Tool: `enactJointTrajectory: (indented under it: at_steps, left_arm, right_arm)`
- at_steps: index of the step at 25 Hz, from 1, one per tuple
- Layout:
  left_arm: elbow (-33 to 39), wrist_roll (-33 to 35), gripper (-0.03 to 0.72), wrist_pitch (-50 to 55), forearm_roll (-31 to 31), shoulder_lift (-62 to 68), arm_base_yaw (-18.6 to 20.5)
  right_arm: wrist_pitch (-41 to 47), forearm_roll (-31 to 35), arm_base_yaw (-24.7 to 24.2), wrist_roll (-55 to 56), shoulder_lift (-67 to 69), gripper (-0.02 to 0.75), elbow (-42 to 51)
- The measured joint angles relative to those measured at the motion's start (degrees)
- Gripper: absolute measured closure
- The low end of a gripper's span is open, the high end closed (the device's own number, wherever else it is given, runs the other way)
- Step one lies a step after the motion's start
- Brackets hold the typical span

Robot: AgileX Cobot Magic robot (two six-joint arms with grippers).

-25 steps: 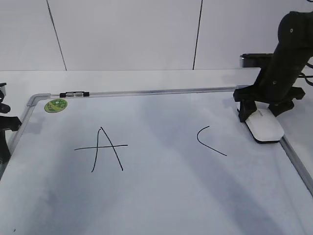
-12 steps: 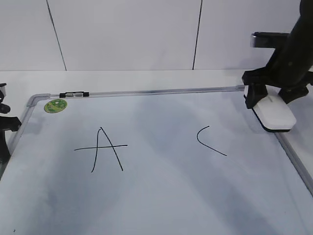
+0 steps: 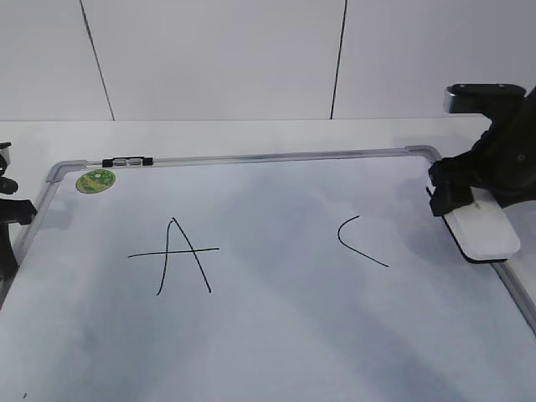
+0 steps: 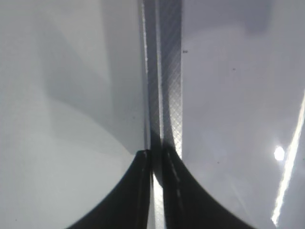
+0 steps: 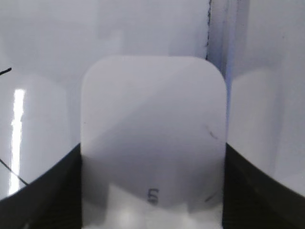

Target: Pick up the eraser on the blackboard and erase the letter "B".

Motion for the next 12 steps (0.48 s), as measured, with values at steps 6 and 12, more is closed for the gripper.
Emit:
enactJointTrajectory:
  at_steps: [6, 12]
  left_arm:
    - [0.0, 0.0, 0.644, 0.0, -0.09, 0.0, 0.0]
    - [0.0, 0.0, 0.644, 0.02, -0.09, 0.0, 0.0]
  right_arm:
    - [-4.03, 0.26, 0.0, -1.02, 1.16, 0.181, 0.26]
    - [-4.03, 0.3, 0.0, -1.11, 4.39, 0.181, 0.26]
